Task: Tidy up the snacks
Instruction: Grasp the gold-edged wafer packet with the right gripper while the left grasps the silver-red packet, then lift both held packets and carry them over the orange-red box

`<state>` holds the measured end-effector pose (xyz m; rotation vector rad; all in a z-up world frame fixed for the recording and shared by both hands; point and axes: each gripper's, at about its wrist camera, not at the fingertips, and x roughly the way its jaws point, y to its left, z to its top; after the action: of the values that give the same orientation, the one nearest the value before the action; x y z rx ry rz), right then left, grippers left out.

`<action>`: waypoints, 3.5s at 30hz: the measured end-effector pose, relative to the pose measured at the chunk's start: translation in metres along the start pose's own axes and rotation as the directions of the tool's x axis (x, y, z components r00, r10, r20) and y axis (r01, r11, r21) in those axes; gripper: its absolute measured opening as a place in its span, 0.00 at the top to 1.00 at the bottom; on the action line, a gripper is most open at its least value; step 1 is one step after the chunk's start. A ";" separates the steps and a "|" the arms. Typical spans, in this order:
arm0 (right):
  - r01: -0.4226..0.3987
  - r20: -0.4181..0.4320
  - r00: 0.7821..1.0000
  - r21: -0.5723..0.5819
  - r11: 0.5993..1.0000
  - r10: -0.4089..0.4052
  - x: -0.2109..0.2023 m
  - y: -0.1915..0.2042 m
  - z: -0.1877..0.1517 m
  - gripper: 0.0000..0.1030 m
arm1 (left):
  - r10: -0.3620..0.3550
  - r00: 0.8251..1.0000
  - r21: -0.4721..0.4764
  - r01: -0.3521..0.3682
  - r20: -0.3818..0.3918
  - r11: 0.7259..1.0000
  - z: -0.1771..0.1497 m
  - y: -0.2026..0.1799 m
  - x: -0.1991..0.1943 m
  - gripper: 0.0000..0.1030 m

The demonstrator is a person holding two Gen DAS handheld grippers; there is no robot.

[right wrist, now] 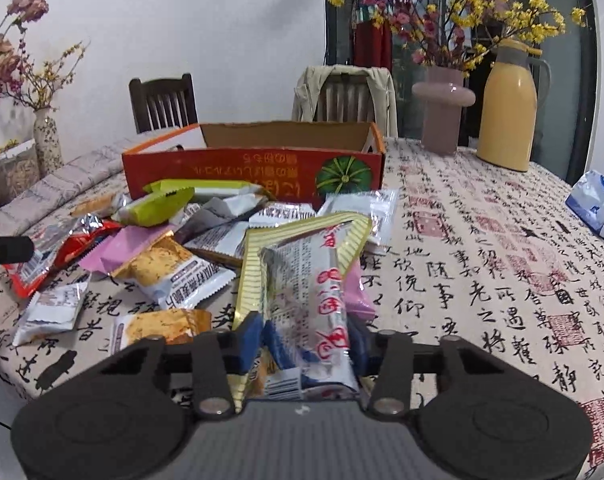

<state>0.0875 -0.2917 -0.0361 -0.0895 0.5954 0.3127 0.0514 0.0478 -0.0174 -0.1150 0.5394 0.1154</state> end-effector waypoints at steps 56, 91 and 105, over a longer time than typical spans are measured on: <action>-0.027 0.180 0.984 0.165 0.986 -0.003 -0.039 -0.032 0.018 0.74 | -0.031 0.996 0.004 0.032 -0.081 0.999 0.041 0.005 0.036 0.71; -0.037 0.206 0.979 0.179 0.983 -0.001 -0.047 -0.034 0.024 0.74 | -0.023 1.000 0.114 0.024 -0.011 0.993 0.038 -0.010 0.017 0.60; -0.072 0.254 0.967 0.202 0.977 0.019 -0.018 -0.052 0.088 0.74 | 0.001 0.998 0.079 -0.006 0.064 0.997 0.104 -0.043 0.042 0.59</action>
<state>0.1376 -0.3305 0.0464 0.1665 0.3765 0.2989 0.1460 0.0234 0.0531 -0.0324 0.4795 0.1009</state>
